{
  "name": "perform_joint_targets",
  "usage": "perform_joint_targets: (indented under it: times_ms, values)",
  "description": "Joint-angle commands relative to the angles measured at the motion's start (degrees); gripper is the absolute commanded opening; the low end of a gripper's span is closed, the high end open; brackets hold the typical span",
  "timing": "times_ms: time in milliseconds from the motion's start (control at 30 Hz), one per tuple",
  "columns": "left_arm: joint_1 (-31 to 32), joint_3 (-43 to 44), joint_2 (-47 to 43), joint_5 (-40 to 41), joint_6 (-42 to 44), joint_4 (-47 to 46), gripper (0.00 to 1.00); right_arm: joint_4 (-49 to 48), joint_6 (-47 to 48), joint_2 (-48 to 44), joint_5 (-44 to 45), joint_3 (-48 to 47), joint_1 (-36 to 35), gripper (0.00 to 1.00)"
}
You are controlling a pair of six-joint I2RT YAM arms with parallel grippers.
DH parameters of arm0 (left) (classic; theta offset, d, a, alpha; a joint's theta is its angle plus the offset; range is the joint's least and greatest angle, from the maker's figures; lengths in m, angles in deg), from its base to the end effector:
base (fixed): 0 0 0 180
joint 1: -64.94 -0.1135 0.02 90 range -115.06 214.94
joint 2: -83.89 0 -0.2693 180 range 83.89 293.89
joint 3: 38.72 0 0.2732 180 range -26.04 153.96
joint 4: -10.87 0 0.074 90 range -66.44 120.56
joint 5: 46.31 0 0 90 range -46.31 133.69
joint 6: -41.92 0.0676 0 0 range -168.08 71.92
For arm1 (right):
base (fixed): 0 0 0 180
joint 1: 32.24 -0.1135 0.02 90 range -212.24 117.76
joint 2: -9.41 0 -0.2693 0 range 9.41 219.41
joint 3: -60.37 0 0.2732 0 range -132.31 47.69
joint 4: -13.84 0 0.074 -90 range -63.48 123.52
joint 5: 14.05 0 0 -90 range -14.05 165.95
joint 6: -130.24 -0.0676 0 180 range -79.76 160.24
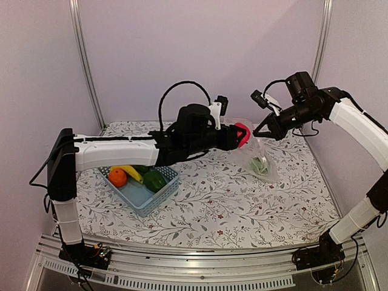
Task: Place the food in the zip-top bag and seal the zipper
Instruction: Place the fake fruit in the zipper food storage bag, then pick up the fake fruit from the bin.
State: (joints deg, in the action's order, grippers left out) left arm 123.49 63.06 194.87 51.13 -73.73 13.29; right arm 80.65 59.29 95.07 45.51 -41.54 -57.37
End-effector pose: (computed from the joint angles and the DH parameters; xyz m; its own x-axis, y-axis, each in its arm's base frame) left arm 0.2810 -0.4427 0.2929 -0.4323 -0.1159 -0.8943 0.6574 0.6383 -0.4005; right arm 0.2987 0.1779 0.3563 -0.4463 -0.5202 -0.7282 -0.8497 0.5016 0.1625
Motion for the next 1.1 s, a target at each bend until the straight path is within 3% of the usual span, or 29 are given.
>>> perform_joint_targets:
  times_ms: [0, 67, 133, 367, 600, 733, 833, 933, 1067]
  values:
    - [0.8, 1.7, 1.7, 2.1, -0.8, 0.3, 0.44, 3.4, -0.5, -1.4, -2.0, -3.4, -0.3, 0.00]
    - [0.8, 3.4, 2.4, 2.5, -0.5, 1.4, 0.62, 3.8, -0.2, -1.3, -2.0, -3.5, -0.3, 0.00]
    - [0.9, 4.6, 2.4, 2.8, 0.6, 1.9, 0.72, 4.3, 0.1, -0.7, -1.9, -3.7, -0.3, 0.00]
    - [3.2, 5.2, -2.3, 4.1, 7.9, -2.5, 0.86, 3.2, -0.7, 1.0, 2.6, -4.4, 0.1, 0.00]
    - [5.6, 0.4, -11.1, 2.7, 11.4, -4.2, 0.84, 2.3, -0.2, 1.1, 8.4, -4.5, 0.3, 0.00]
    - [5.9, -6.8, -18.4, 7.0, 10.7, -0.8, 0.81, 1.4, 0.9, 0.4, 12.3, -4.6, 0.7, 0.00]
    - [5.3, -11.8, -23.0, 13.6, 9.6, 7.9, 0.81, 0.2, 1.5, -0.7, 14.1, -3.9, 1.1, 0.00]
    - [4.1, -15.4, -25.3, 19.3, 5.8, 23.2, 0.80, -1.1, 1.8, -1.8, 14.7, -1.8, 1.1, 0.00]
    - [1.5, -23.6, -29.4, 20.2, -2.0, 32.6, 0.77, -2.1, 1.9, -2.6, 13.8, 0.4, 1.1, 0.00]
